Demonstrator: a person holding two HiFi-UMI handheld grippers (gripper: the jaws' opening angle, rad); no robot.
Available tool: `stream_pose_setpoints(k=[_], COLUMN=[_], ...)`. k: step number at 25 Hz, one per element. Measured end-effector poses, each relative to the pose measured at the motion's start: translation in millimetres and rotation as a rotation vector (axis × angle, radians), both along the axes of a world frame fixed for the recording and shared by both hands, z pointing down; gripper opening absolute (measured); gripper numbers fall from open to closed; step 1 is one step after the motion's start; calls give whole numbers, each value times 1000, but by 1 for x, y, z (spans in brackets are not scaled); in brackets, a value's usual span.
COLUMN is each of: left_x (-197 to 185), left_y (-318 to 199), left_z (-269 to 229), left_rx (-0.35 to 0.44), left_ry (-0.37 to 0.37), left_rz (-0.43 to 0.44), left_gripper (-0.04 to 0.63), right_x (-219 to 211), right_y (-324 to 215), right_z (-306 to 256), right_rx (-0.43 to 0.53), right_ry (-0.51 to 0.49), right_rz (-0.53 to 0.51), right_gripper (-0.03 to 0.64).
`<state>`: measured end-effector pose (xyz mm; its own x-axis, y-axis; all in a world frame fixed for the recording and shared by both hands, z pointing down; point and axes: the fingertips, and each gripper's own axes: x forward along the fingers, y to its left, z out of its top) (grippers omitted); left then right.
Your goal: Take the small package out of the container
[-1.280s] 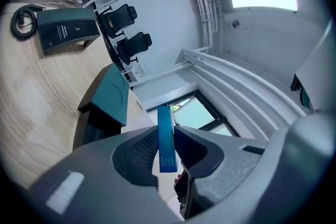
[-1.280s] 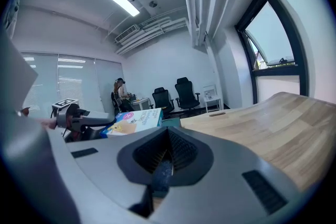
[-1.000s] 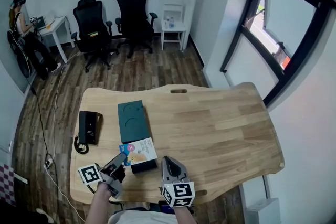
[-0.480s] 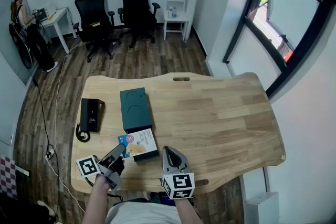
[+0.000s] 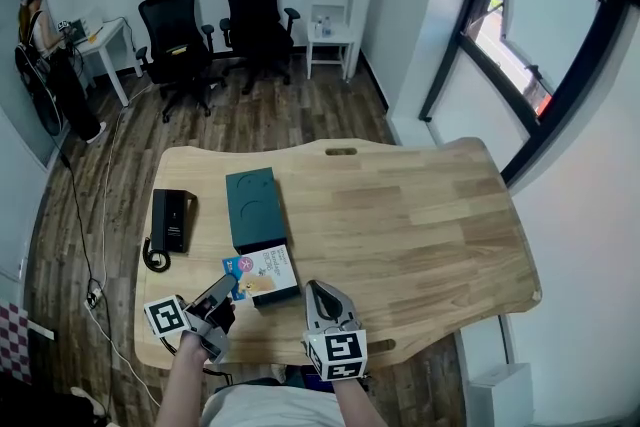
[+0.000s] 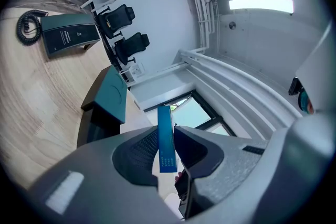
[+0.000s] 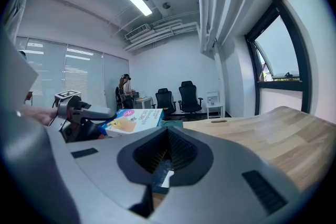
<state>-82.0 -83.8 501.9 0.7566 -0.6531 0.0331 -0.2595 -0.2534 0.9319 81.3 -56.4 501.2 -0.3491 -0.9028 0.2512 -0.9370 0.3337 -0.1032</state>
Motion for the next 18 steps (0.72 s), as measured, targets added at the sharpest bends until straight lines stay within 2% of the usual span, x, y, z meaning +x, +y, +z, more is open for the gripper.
stream_pose_setpoints(k=[11,18], left_x=[-6,-14], left_y=[3,1], left_z=[0,8], left_rx=[5,-20], left_ry=[-6,-17], left_rz=[-10,-23], left_gripper=[97,97], right_x=[-1,-3], right_y=[4,4], right_z=[3,4], right_rx=[-5,-7], right_ry=[4,9], right_rz=[-9,-9], right_gripper=[3,3])
